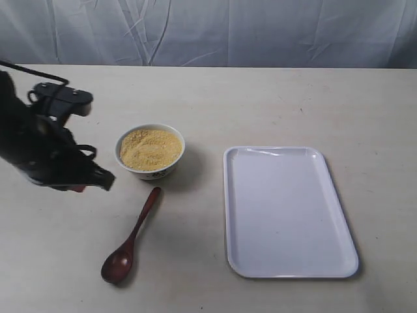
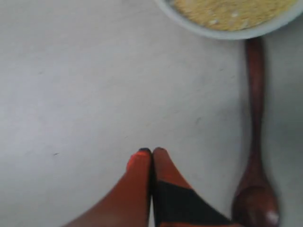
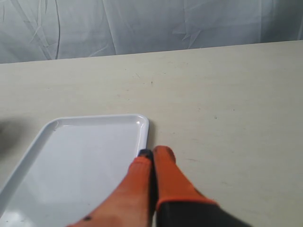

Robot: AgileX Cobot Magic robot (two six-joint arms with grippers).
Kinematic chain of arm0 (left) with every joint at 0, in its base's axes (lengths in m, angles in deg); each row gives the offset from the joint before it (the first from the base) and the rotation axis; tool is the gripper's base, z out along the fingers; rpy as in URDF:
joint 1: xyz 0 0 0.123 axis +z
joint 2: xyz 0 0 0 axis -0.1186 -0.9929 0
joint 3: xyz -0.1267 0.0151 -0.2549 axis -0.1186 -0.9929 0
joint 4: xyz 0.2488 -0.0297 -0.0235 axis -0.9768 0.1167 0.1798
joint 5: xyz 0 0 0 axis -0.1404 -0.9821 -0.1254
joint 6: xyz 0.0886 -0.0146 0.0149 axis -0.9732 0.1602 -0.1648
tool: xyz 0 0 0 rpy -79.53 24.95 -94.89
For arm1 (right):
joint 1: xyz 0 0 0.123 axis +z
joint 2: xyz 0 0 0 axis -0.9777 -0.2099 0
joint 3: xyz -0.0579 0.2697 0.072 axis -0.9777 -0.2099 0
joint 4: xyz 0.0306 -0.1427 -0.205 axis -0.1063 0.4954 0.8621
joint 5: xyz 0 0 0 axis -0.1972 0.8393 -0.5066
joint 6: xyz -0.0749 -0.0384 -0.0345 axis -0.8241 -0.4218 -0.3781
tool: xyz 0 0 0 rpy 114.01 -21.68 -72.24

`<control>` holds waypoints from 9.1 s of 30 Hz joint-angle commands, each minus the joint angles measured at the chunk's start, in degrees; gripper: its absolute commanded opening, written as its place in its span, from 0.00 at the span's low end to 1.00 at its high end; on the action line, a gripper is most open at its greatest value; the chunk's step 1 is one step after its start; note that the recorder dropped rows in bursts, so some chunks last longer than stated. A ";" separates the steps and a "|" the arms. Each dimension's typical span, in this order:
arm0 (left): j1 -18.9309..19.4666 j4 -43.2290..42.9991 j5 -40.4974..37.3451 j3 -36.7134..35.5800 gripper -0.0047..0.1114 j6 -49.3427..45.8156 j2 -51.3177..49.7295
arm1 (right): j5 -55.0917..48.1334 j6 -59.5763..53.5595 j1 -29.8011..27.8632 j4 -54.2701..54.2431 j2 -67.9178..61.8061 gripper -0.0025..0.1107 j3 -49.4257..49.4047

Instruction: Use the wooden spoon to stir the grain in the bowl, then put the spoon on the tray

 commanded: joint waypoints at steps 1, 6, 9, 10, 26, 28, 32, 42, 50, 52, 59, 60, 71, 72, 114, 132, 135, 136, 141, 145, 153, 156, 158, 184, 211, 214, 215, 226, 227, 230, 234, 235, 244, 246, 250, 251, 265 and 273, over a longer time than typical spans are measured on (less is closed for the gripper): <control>-6.48 5.85 4.91 3.39 0.04 2.24 -7.35 | 0.41 -0.07 0.14 0.03 0.31 0.02 -0.15; -8.81 9.10 10.64 3.52 0.07 0.60 -11.26 | 0.41 -0.07 0.14 0.03 0.31 0.02 -0.15; -8.91 9.35 11.12 3.52 0.18 0.29 -12.56 | 0.41 -0.07 0.14 0.03 0.31 0.02 -0.15; -8.91 9.35 11.25 3.52 0.24 0.29 -13.06 | 0.41 -0.07 0.14 0.03 0.31 0.02 -0.15; -8.91 8.99 11.21 3.52 0.39 0.05 -19.31 | 0.41 -0.07 0.14 0.03 0.31 0.02 -0.15; -8.91 8.02 11.21 3.52 0.39 0.05 -19.43 | 0.41 -0.07 0.14 0.03 0.31 0.02 -0.15; -8.91 5.86 10.95 3.52 0.39 0.05 -19.43 | 0.41 -0.07 0.14 0.03 0.31 0.02 -0.15; -8.91 4.75 10.73 3.52 0.15 0.05 -19.43 | 0.41 -0.07 0.14 0.03 0.31 0.02 -0.15; -8.91 5.02 3.29 3.73 0.04 -0.06 -16.32 | 0.41 -0.07 0.14 0.03 0.31 0.02 -0.15; -8.91 3.69 2.60 3.73 0.04 -0.18 -13.93 | 0.41 -0.07 0.14 0.03 0.31 0.02 -0.15; -8.91 1.19 5.94 3.77 0.04 -7.65 -4.05 | 0.41 -0.07 0.14 0.03 0.31 0.02 -0.15; -8.80 0.84 7.43 3.87 0.04 -7.28 -3.09 | 0.41 -0.07 0.14 0.03 0.31 0.02 -0.15; -7.63 4.18 28.49 6.80 0.04 3.54 -0.77 | 0.41 -0.07 0.14 0.03 0.31 0.02 -0.15; -7.00 4.18 29.89 6.80 0.04 6.01 -0.88 | 0.41 -0.07 0.14 0.03 0.31 0.02 -0.15; -1.28 34.54 56.96 1.15 0.04 34.66 -19.61 | 0.41 -0.07 0.14 0.03 0.31 0.02 -0.15; -0.63 25.59 51.22 1.04 0.37 34.54 -15.11 | 0.41 -0.07 0.14 0.03 0.31 0.02 -0.15; 2.40 16.46 46.82 1.04 0.37 34.54 -9.78 | 0.41 -0.07 0.14 0.03 0.31 0.02 -0.15; 4.76 14.47 43.96 1.04 0.37 34.54 -7.54 | 0.41 -0.07 0.14 0.03 0.31 0.02 -0.15; 11.92 4.83 40.13 0.23 0.37 34.54 -4.68 | 0.41 -0.07 0.14 0.03 0.31 0.02 -0.15; 13.65 1.36 43.27 -5.44 0.37 34.54 -4.68 | 0.41 -0.07 0.14 0.03 0.31 0.02 -0.15; 13.99 -0.30 52.01 -14.76 0.37 37.43 -4.68 | 0.41 -0.07 0.14 0.03 0.31 0.02 -0.15; 13.99 -11.39 56.89 -17.42 0.37 43.26 -4.68 | 0.41 -0.07 0.14 0.03 0.31 0.02 -0.15; 14.12 -20.86 62.54 -18.69 0.37 49.51 -4.68 | 0.41 -0.07 0.14 0.03 0.31 0.02 -0.15; 22.84 -31.33 98.50 -10.56 0.49 83.59 -31.47 | 0.41 -0.07 0.14 0.03 0.31 0.02 -0.15; 22.84 -40.77 100.68 1.76 0.50 94.26 -43.24 | 0.41 -0.07 0.14 0.03 0.31 0.02 -0.15; 22.84 -41.91 100.84 1.76 0.42 95.19 -43.24 | 0.41 -0.07 0.14 0.03 0.31 0.02 -0.15; 22.84 -42.18 100.84 1.76 0.38 96.02 -43.24 | 0.41 -0.07 0.14 0.03 0.31 0.02 -0.15; 22.84 -41.84 104.03 1.76 0.04 98.23 -43.24 | 0.41 -0.07 0.14 0.03 0.31 0.02 -0.15; 22.84 -41.69 105.35 1.76 0.04 98.69 -43.24 | 0.41 -0.07 0.14 0.03 0.31 0.02 -0.15; 22.84 -40.20 109.10 1.76 0.04 99.72 -43.24 | 0.41 -0.07 0.14 0.03 0.31 0.02 -0.15; 22.84 -39.60 109.10 1.76 0.04 100.42 -42.22 | 0.41 -0.07 0.14 0.03 0.31 0.02 -0.15; 22.84 -40.02 109.10 1.76 0.04 100.18 -41.53 | 0.41 -0.07 0.14 0.03 0.31 0.02 -0.15; 22.84 -45.06 108.86 1.76 0.04 91.62 -29.57 | 0.41 -0.07 0.14 0.03 0.31 0.02 -0.15; 22.84 -47.37 102.79 1.76 0.04 87.98 -25.22 | 0.41 -0.07 0.14 0.03 0.31 0.02 -0.15; 22.44 -52.17 87.69 1.76 0.04 79.40 -16.75 | 0.41 -0.07 0.14 0.03 0.31 0.02 -0.15; 21.97 -52.93 83.70 1.76 0.04 76.61 -14.48 | 0.41 -0.07 0.14 0.03 0.31 0.02 -0.15; 13.97 -48.46 72.48 1.76 0.04 56.74 -13.55 | 0.41 -0.07 0.14 0.03 0.31 0.02 -0.15; 12.41 -44.22 74.09 1.76 0.04 54.31 -19.51 | 0.41 -0.07 0.14 0.03 0.31 0.02 -0.15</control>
